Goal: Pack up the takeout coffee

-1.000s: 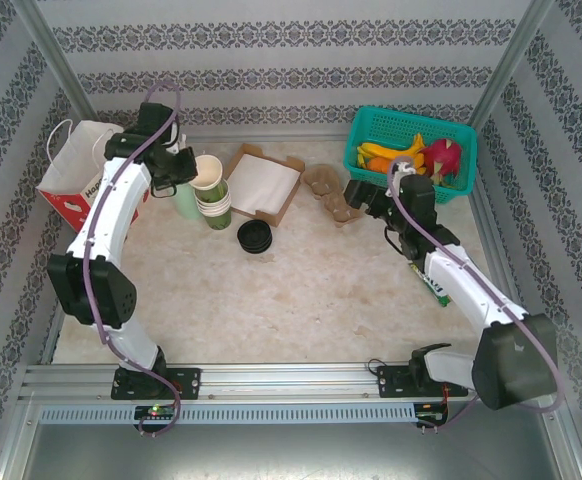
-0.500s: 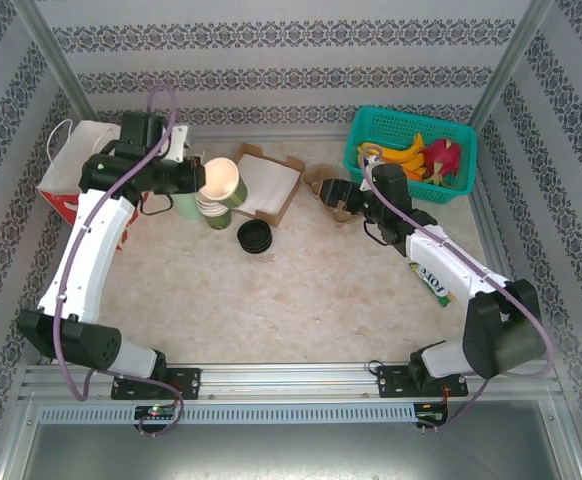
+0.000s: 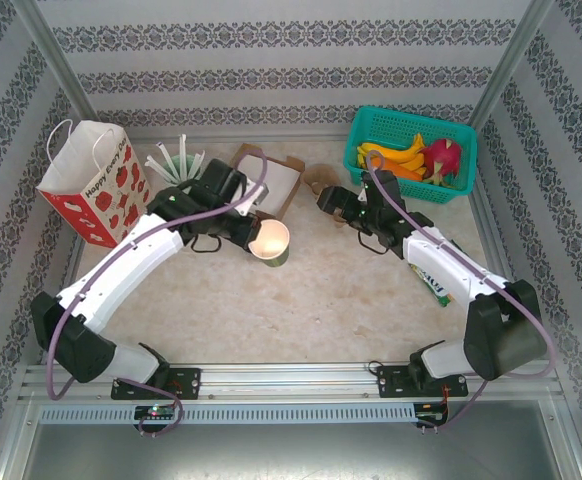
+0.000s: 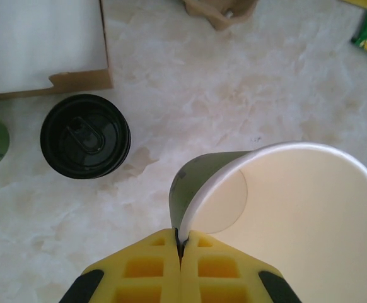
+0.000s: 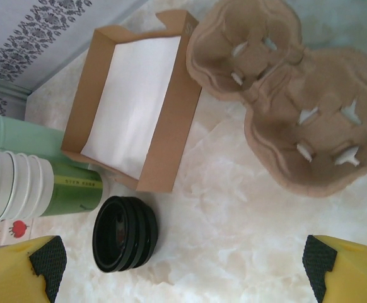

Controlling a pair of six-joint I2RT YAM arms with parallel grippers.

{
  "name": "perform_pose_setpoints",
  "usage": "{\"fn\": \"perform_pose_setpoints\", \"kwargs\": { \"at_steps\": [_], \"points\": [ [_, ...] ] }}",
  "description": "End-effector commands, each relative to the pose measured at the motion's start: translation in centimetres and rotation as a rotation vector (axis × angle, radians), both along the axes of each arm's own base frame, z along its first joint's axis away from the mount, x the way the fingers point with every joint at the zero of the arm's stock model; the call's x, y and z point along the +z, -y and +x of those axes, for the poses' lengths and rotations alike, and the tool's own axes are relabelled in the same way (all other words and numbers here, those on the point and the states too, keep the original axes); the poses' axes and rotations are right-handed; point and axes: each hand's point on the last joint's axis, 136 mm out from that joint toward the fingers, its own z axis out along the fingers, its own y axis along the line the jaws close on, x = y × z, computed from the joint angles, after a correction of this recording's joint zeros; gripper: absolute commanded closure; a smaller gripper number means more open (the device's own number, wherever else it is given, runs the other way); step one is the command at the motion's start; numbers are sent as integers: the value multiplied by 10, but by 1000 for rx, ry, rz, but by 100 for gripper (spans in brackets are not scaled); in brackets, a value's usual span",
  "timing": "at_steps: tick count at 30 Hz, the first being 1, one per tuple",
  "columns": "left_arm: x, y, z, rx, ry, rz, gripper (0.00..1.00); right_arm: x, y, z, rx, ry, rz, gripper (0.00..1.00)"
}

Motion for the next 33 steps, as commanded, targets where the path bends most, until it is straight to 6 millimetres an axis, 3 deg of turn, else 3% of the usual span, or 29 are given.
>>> {"fn": "perform_pose_setpoints", "kwargs": {
  "at_steps": [1, 6, 14, 23, 33],
  "points": [
    [-16, 8, 13, 2, 63, 73, 100, -6, -3, -15, -13, -61, 43, 2],
    [-40, 36, 8, -25, 2, 22, 98, -15, -1, -22, -38, -89, 66, 2],
    [-78, 59, -3, -69, -87, 57, 91, -18, -2, -24, -29, -90, 58, 2],
    [-91, 77, -18, -122, -113, 50, 90, -21, -6, -25, -4, -98, 51, 2],
    [-107, 77, -31, -188, -121, 102, 88, -22, -11, -26, 24, -103, 57, 2]
  ]
}}
